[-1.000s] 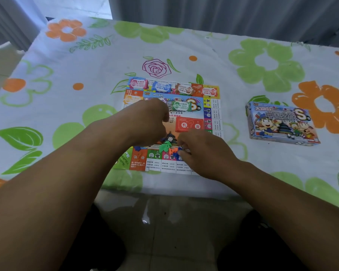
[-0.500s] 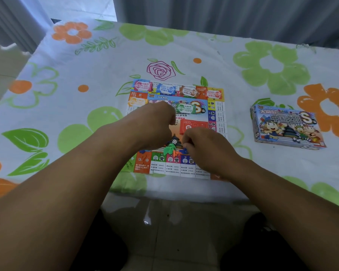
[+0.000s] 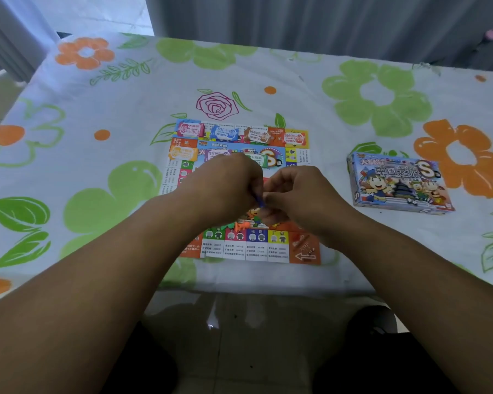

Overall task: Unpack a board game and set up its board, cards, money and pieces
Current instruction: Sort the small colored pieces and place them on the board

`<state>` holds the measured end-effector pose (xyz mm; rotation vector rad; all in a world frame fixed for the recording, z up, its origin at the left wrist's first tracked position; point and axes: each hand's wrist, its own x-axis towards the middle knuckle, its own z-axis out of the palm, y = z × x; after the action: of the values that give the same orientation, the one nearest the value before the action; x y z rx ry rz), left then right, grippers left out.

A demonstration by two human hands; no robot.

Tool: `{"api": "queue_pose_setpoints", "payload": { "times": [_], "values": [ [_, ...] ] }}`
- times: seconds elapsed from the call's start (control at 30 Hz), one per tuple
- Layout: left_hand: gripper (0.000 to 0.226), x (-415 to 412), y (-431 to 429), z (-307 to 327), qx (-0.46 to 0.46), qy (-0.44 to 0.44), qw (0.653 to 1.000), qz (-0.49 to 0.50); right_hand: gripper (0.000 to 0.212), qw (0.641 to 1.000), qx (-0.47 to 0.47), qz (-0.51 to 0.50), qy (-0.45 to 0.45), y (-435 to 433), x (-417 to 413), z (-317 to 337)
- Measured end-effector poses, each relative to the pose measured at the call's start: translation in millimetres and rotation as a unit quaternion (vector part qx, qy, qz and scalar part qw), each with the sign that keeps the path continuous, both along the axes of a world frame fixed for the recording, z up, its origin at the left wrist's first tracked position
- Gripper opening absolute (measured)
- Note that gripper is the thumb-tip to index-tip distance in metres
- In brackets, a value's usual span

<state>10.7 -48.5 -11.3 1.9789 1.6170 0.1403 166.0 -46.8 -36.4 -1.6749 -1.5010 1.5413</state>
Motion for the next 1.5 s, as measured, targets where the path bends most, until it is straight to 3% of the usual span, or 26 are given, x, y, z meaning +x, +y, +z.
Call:
{"api": "queue_pose_setpoints", "payload": {
  "times": [0.23, 0.5, 0.8, 0.9, 1.13, 1.5],
  "values": [
    [0.01, 16.9, 0.5, 1.9, 0.005, 0.011, 1.0, -0.008, 0.021, 1.0, 0.018, 0.022, 0.009, -6.4, 20.2, 4.9],
    [0.011, 38.5, -0.6, 1.9, 0.021, 0.001, 0.999, -0.034, 0.009, 0.999, 0.049, 0.011, 0.0, -12.4, 46.3, 8.1],
    [0.019, 53.9, -1.4, -0.5, 0.016, -0.008, 0.999, -0.033, 0.021, 0.979, 0.15, 0.072, -0.116, -14.2, 63.1, -5.1],
    [0.022, 49.9, 1.1, -0.3, 0.012, -0.021, 1.0, -0.011, 0.016, 0.958, 0.182, 0.112, -0.191, -16.0, 73.6, -11.5],
    [0.022, 31.7, 8.6, -2.7, -0.008, -0.007, 1.0, 0.014, 0.006, 0.934, 0.146, 0.183, -0.268, -23.5, 85.4, -30.2],
    [0.021, 23.5, 9.9, -2.1, -0.018, -0.012, 1.0, 0.013, 0.005, 0.89, 0.178, 0.242, -0.343, -29.4, 80.3, -38.8]
  ]
}}
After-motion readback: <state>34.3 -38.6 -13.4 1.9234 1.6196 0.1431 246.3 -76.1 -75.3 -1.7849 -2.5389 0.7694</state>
